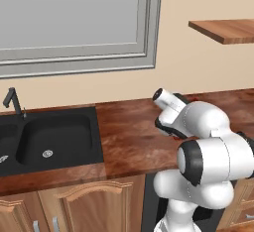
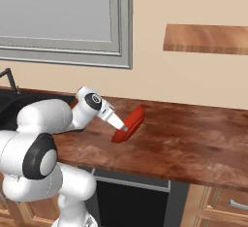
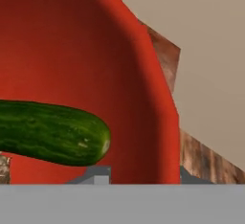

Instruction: Dump the onion and cucumber from the bowl so the bowl can be washed. Place the bowl in the sink after clearing the leftovers.

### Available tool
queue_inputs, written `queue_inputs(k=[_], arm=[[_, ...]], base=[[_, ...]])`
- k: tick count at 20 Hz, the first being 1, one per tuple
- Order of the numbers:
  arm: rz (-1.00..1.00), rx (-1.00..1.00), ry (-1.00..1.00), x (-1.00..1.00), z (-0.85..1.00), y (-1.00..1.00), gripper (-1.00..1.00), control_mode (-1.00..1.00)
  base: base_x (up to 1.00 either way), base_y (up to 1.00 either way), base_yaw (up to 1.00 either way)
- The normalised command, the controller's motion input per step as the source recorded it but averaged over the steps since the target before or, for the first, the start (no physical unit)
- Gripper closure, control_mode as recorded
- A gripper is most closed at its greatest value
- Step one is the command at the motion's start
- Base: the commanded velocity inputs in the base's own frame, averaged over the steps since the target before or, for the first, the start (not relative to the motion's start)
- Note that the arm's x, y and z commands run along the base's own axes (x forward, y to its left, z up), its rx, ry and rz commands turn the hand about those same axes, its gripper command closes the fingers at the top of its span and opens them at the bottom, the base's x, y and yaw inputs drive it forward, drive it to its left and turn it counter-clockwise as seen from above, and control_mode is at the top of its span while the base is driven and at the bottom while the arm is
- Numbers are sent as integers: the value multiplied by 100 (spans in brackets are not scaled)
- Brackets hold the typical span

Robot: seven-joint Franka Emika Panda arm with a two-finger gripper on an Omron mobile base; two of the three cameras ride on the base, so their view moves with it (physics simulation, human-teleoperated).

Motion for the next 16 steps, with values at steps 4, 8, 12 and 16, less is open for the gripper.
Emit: queue_inputs(k=[4, 8, 12, 16], arm=[[0, -6, 2, 3, 2, 5, 100, -100], [-2, -3, -4, -21, 17, -8, 100, -100], [-13, -1, 4, -18, 16, -32, 100, -100], [-3, -4, 2, -3, -3, -4, 100, -100]], base=[[0, 0, 0], [0, 0, 0], [0, 0, 0], [0, 0, 0]])
